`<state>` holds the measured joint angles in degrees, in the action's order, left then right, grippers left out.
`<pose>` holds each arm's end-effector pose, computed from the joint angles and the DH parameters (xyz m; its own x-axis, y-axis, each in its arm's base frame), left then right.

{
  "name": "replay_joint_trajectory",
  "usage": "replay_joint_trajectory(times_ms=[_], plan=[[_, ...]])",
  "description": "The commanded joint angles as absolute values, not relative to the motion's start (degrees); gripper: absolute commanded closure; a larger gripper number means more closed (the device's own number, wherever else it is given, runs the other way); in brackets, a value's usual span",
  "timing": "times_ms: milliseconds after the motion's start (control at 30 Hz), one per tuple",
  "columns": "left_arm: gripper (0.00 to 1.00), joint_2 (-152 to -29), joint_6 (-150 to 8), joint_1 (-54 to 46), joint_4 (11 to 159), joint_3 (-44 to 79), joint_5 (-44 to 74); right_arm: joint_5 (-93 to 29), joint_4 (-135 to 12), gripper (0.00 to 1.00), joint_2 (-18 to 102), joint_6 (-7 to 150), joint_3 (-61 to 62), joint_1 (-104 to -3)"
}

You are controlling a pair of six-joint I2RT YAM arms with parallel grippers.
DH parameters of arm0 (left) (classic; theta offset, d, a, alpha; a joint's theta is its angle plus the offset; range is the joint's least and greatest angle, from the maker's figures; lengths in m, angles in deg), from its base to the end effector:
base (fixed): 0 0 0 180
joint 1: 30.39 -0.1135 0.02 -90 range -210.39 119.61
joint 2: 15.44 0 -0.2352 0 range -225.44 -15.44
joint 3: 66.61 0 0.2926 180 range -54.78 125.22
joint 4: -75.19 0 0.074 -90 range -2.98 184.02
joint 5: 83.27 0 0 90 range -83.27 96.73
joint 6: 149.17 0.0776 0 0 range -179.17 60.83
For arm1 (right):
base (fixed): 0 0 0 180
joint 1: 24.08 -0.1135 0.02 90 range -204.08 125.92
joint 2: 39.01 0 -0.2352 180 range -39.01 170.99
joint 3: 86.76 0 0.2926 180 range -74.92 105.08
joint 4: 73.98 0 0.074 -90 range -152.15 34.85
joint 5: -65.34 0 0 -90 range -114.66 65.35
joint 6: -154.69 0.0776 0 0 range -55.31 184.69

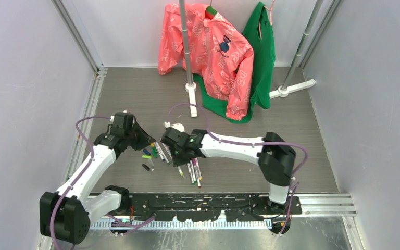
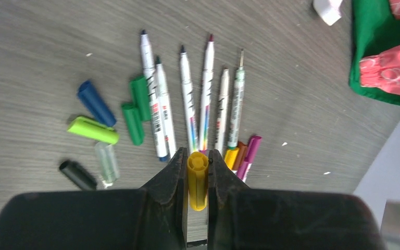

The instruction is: Open the pen caps

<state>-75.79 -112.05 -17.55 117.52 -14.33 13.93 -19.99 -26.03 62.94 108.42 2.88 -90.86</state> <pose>0.2802 -0.0738 0.1605 -0.6913 -0.6538 -0.3077 -0.4190 0.7096 -0.5665 0.1752 0.3924 0.1498 -0.8695 -0.2793 -0.4073 -0.4137 0.8624 0.2918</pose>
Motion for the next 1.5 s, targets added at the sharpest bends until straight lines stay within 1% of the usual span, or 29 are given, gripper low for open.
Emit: replay_joint_trajectory(times_ms=[0,167,433,600,767,967,1067,1167,1300,1467], plan=[[1.0,-71.2,-107.2,-17.6,122.7,-15.9,8.9,-16.9,-22.9,0.99,69.3,101.5,10.4,-89.2],[1.0,-69.5,-105.1,-17.6,128.4,-16.0,4.8,-15.6,-22.3,0.99,75.4,99.0,16.1,-86.2],[1.0,-69.5,-105.9,-17.6,128.8,-17.7,1.6,-15.6,-21.0,0.99,82.8,96.5,24.1,-83.2],[0.95,-71.2,-105.6,-17.6,128.7,-18.0,0.3,-16.9,-20.1,0.98,86.4,96.1,28.1,-82.2],[0.87,-73.2,-105.7,-17.6,126.7,-18.5,0.5,-17.7,-20.3,0.91,88.0,95.8,29.6,-81.9],[0.74,-75.1,-106.1,-17.6,125.1,-19.6,0.4,-18.2,-20.7,0.73,88.5,95.9,29.2,-81.7],[0.66,-74.9,-106.3,-17.6,125.7,-19.0,-0.2,-17.9,-20.4,0.68,87.8,96.0,29.2,-81.7],[0.63,-74.5,-106.5,-17.6,126.6,-17.6,-0.6,-17.9,-19.5,0.65,87.0,95.8,30.0,-81.7],[0.62,-74.9,-106.3,-17.6,127.9,-15.0,-1.0,-17.2,-18.4,0.63,85.3,95.5,30.4,-81.7],[0.62,-74.8,-106.4,-17.6,128.7,-12.6,-1.4,-15.6,-19.5,0.63,79.9,95.8,27.3,-81.7]])
